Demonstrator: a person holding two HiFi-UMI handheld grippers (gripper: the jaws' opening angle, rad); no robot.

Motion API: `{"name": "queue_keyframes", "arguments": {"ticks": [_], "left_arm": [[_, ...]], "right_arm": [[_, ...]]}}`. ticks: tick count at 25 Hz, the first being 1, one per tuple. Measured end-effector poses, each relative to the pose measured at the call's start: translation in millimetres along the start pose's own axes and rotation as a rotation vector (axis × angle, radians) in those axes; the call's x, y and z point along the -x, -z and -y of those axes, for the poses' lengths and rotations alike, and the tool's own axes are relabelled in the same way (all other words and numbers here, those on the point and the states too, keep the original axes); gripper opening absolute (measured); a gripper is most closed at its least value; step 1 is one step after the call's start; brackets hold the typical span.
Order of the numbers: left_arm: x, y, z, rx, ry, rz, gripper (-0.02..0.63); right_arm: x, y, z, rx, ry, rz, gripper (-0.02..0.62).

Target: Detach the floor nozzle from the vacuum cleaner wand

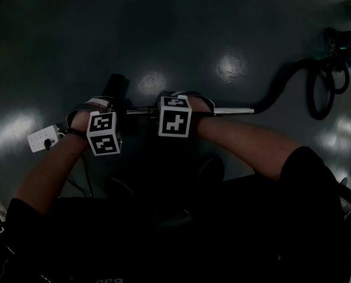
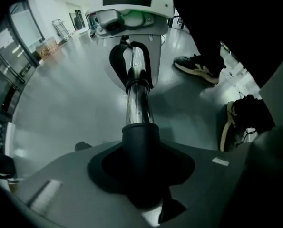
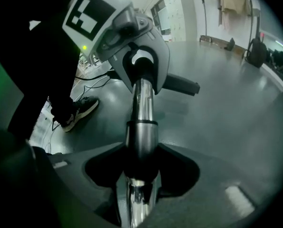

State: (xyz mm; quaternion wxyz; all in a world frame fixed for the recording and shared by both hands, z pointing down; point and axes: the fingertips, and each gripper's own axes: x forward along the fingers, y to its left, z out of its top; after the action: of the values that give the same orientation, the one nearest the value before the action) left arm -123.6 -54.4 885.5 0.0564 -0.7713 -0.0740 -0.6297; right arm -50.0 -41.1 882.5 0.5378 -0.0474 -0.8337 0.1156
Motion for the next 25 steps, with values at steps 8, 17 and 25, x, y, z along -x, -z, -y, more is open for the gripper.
{"name": "queue_keyframes", "arguments": {"ticks": [8, 17, 25], "left_arm": [[1, -6, 34, 0.267, 0.334, 0.044, 0.147], [3, -8, 17, 0.162, 0.139, 0.041, 0.146], [7, 10, -22, -0.092, -0.221, -0.102, 0.144]], "right_arm": [[-9, 7, -11, 0.121, 0.065, -0.063, 0.190], [-2, 5, -4, 0.071, 0.010, -0.013, 0.186], [8, -4, 10, 0.000, -0.007, 0.050, 0.186]]}}
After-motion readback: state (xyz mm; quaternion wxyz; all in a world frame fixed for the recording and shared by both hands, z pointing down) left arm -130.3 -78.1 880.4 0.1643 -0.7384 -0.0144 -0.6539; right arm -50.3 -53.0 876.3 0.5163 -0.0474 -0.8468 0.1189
